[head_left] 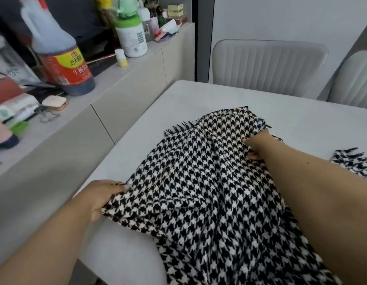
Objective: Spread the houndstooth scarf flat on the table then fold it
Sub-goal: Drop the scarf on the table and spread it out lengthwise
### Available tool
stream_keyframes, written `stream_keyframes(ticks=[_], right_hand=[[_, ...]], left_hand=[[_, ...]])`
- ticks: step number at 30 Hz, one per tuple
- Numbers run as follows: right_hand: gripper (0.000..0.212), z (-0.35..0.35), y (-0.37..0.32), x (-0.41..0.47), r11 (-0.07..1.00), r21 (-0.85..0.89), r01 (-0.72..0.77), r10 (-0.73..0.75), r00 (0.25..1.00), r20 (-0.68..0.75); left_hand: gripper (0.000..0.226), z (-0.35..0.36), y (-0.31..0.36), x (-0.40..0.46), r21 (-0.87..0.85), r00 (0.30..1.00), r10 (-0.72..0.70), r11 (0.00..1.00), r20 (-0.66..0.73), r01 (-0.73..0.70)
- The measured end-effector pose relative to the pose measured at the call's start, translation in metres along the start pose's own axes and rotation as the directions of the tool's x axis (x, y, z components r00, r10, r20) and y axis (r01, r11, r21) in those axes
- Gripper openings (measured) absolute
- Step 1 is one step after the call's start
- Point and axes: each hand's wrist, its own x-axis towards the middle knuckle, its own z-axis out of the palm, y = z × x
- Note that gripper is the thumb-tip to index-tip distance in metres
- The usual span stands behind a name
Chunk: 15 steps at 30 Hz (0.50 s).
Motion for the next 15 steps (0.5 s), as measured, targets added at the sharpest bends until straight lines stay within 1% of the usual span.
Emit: stream_keyframes(ticks=[1,2,3,4,5,6,7,8,9,10,11,12,13,14,15], right_hand=[[0.054,0.001,-0.004,0.000,0.995,-0.078,-0.059,0.063,0.997,0.045],[0.044,0.003,-0.008,0.001,0.979,-0.200,-0.049,0.059,0.997,0.043],[0.038,0.003,-0.014,-0.007,0.945,-0.326,0.035,-0.037,0.999,0.000],[0.037,0.003,-0.019,-0.012,0.873,-0.476,0.107,-0.114,0.993,0.014],[0.034,0.004,-0.022,-0.021,0.747,-0.647,0.156,-0.153,0.986,0.061],[0.038,0.002,-0.024,-0.026,0.634,-0.757,0.160,-0.172,0.983,0.064],[0.046,-0.001,-0.026,-0.026,0.537,-0.828,0.160,-0.210,0.976,0.052],[0.053,-0.002,-0.031,-0.024,0.467,-0.868,0.170,-0.281,0.959,0.037],[0.054,-0.001,-0.036,-0.024,0.451,-0.870,0.199,-0.384,0.923,0.012],[0.059,0.005,-0.041,-0.024,0.483,-0.826,0.291,-0.523,0.852,-0.005],[0.067,0.016,-0.044,-0.030,0.465,-0.780,0.419,-0.628,0.777,0.043],[0.076,0.029,-0.048,-0.034,0.416,-0.737,0.534,-0.671,0.726,0.148],[0.081,0.041,-0.050,-0.044,0.390,-0.684,0.616,-0.673,0.698,0.244],[0.079,0.052,-0.051,-0.044,0.354,-0.670,0.652,-0.650,0.687,0.325],[0.072,0.060,-0.049,-0.044,0.307,-0.699,0.646,-0.627,0.690,0.362]], left_hand=[[0.017,-0.004,-0.001,0.004,0.088,0.996,0.050,0.995,-0.069,-0.044],[0.015,-0.010,-0.002,0.007,0.204,0.980,0.126,0.975,-0.156,-0.093],[0.014,-0.017,-0.002,0.011,0.333,0.946,0.213,0.935,-0.245,-0.124],[0.018,-0.025,-0.003,0.014,0.458,0.909,0.288,0.880,-0.301,-0.128],[0.020,-0.033,-0.005,0.015,0.556,0.890,0.330,0.824,-0.314,-0.110],[0.023,-0.039,-0.007,0.015,0.623,0.888,0.348,0.776,-0.301,-0.093],[0.028,-0.043,-0.011,0.016,0.667,0.897,0.338,0.742,-0.285,-0.067],[0.030,-0.045,-0.013,0.016,0.688,0.904,0.323,0.725,-0.281,-0.045],[0.025,-0.044,-0.014,0.015,0.685,0.913,0.305,0.727,-0.272,-0.038],[0.018,-0.040,-0.014,0.013,0.668,0.919,0.296,0.743,-0.262,-0.049],[0.013,-0.036,-0.013,0.011,0.636,0.921,0.294,0.768,-0.255,-0.069],[0.010,-0.030,-0.014,0.012,0.589,0.919,0.308,0.801,-0.248,-0.110],[0.010,-0.024,-0.013,0.012,0.545,0.914,0.327,0.824,-0.242,-0.151],[0.012,-0.018,-0.013,0.013,0.503,0.909,0.342,0.844,-0.240,-0.184],[0.015,-0.012,-0.011,0.014,0.472,0.903,0.357,0.856,-0.240,-0.212]])
